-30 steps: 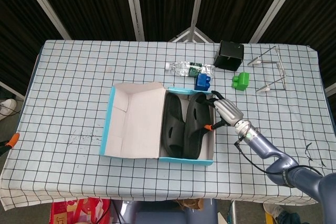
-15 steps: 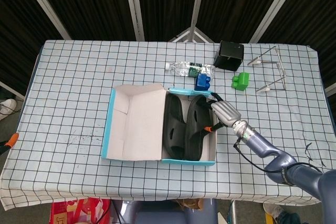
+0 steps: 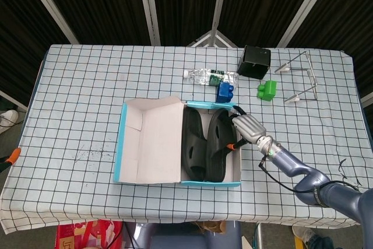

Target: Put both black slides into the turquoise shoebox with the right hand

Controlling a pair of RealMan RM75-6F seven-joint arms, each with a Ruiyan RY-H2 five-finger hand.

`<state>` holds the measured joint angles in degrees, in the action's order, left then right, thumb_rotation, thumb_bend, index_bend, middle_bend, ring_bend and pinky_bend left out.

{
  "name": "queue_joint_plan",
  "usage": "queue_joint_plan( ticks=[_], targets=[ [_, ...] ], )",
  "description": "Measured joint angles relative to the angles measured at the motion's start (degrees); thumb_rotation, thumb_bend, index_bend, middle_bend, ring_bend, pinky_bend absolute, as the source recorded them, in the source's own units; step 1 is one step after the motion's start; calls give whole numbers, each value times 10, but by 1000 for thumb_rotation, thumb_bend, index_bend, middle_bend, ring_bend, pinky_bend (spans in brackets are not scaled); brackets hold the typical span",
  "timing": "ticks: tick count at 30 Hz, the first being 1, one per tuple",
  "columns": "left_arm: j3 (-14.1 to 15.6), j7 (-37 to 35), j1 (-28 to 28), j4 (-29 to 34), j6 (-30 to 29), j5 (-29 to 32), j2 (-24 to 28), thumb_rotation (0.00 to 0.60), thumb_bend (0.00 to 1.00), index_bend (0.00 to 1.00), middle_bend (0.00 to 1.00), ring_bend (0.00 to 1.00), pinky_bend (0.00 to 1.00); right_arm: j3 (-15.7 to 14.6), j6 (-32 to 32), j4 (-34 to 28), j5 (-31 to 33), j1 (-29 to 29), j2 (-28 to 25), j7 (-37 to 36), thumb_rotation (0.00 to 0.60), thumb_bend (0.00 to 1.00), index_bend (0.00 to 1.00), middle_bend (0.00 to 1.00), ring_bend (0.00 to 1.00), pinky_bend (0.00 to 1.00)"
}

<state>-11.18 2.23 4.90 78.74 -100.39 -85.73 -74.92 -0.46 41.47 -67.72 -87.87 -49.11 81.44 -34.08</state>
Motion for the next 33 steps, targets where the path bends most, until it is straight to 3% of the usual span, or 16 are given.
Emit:
queue_joint_plan(
  ticks=[4, 11, 16, 24, 33],
  targets=[
    [0, -1, -1, 0, 0, 0, 0, 600, 202, 98, 0, 0, 96, 7, 3, -6, 11, 2, 1, 10, 600, 637, 656, 389, 305, 0],
    [0, -2, 0, 0, 0, 1, 1, 600, 202, 98, 0, 0, 96, 30, 18, -18, 38, 10, 5, 31, 600, 480, 438, 306, 249, 0],
    [0, -2, 0, 1, 0, 0, 1, 600, 202, 98, 0, 0, 96, 38, 18, -32, 53, 12, 1, 49, 600, 420, 312, 218, 144, 0],
    [0, -2, -1, 2, -2, 0, 1, 600, 202, 98, 0, 0, 96, 49, 0, -66, 79, 12, -19, 84, 600, 385, 217, 150, 62, 0],
    [0, -2, -1, 2, -2, -1, 1, 600, 202, 98, 0, 0, 96, 63, -21, -110, 108, 7, -53, 120, 600, 381, 175, 139, 51, 0]
  ],
)
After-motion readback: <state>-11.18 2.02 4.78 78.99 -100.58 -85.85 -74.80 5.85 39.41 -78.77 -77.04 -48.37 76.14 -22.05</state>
